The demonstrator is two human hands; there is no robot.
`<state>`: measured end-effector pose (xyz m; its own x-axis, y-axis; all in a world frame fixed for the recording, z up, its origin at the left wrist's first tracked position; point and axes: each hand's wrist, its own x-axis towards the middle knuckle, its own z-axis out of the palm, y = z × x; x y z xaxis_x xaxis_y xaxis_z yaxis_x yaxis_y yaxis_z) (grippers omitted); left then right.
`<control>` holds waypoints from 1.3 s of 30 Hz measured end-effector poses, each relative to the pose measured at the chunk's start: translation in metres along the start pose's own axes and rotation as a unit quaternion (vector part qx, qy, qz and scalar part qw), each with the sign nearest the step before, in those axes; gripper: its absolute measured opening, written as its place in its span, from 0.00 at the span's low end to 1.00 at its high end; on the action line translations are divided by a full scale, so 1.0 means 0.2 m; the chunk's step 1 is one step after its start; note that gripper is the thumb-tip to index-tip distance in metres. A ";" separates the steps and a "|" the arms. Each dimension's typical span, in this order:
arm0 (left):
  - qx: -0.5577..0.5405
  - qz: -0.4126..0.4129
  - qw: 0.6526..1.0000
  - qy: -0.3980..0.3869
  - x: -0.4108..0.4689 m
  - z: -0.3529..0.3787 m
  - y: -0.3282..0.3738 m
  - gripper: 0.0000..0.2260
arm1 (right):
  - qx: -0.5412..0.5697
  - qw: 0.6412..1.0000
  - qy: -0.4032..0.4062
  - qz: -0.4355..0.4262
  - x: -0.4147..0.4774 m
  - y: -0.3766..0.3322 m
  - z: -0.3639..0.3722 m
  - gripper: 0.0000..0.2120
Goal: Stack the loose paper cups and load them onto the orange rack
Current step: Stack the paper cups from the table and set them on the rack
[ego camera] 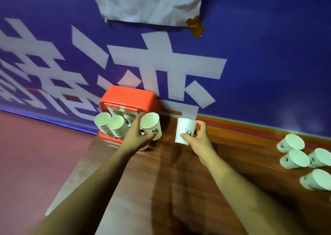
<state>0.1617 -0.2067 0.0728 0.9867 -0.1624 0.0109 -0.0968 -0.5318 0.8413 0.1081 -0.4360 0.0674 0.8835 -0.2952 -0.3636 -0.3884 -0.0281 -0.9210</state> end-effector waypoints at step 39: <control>-0.174 -0.017 0.984 -0.017 0.25 -0.37 -0.44 0.17 | -0.089 0.985 -0.124 -0.074 0.24 -0.14 0.88 0.31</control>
<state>0.2301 -0.1079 0.0396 0.9830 -0.1803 -0.0345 -0.0062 -0.2207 0.9753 0.2063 -0.2812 0.0506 0.9624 -0.0333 -0.2697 -0.2701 -0.2274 -0.9356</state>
